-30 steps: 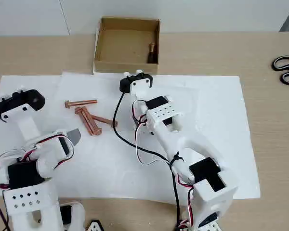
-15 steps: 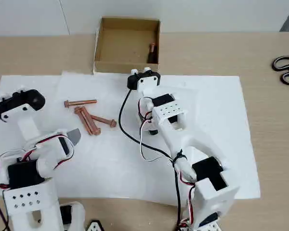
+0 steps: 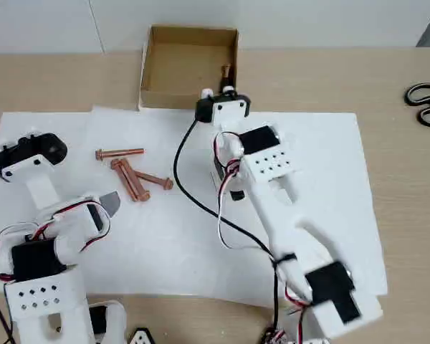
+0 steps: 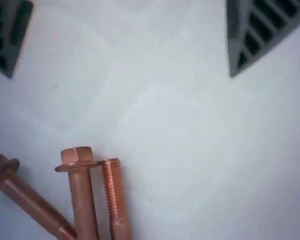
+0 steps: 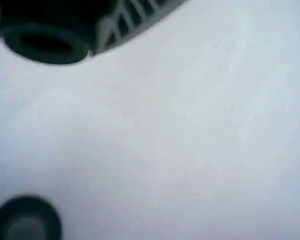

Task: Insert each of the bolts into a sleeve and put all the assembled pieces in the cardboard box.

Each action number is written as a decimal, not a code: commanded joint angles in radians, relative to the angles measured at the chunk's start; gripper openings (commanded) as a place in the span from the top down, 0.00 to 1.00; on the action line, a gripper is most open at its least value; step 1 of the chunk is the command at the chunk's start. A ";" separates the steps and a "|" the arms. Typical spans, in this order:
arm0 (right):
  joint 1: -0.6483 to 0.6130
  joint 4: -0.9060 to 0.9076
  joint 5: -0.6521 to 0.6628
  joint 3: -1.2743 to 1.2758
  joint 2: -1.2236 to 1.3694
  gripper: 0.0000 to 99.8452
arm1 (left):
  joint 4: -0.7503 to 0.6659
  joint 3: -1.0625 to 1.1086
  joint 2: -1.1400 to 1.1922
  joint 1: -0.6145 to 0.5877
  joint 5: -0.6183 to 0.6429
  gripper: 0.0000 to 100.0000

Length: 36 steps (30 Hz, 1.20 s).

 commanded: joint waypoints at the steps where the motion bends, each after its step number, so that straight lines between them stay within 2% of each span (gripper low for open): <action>1: 0.056 0.038 -0.003 -0.048 -0.099 1.00 | -0.003 -0.041 -0.012 0.002 -0.006 0.74; 4: 0.131 0.035 -0.002 -0.046 -0.082 1.00 | -0.003 -0.041 -0.012 0.002 -0.006 0.74; 8: 0.197 0.044 0.132 -0.046 0.007 0.99 | -0.003 -0.041 -0.012 0.002 -0.006 0.74; 21: 0.200 -0.039 0.138 -0.051 0.361 0.99 | -0.003 -0.041 -0.012 0.002 -0.006 0.74; 28: 0.200 -0.012 0.140 -0.051 0.392 0.87 | -0.003 -0.041 -0.012 0.002 -0.006 0.74; 36: 0.196 -0.007 0.141 -0.051 0.397 0.87 | -0.003 -0.041 -0.012 0.002 -0.006 0.74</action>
